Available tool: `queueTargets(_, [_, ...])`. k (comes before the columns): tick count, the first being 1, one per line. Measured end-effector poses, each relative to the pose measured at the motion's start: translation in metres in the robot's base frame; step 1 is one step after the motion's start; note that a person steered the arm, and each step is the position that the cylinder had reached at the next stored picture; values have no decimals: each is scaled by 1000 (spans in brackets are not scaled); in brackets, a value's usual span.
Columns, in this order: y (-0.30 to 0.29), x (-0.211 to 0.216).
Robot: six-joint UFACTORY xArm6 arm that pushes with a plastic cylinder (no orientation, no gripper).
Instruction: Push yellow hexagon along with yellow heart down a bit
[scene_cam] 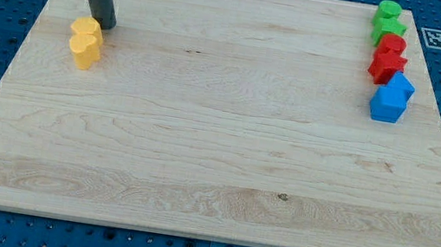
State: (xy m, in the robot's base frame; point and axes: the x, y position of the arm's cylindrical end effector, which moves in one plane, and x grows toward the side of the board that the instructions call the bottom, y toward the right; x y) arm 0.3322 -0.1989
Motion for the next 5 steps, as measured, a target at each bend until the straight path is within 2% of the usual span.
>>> queueTargets(2, [0,13])
queueTargets(3, [8,-7])
queueTargets(5, [53,-13])
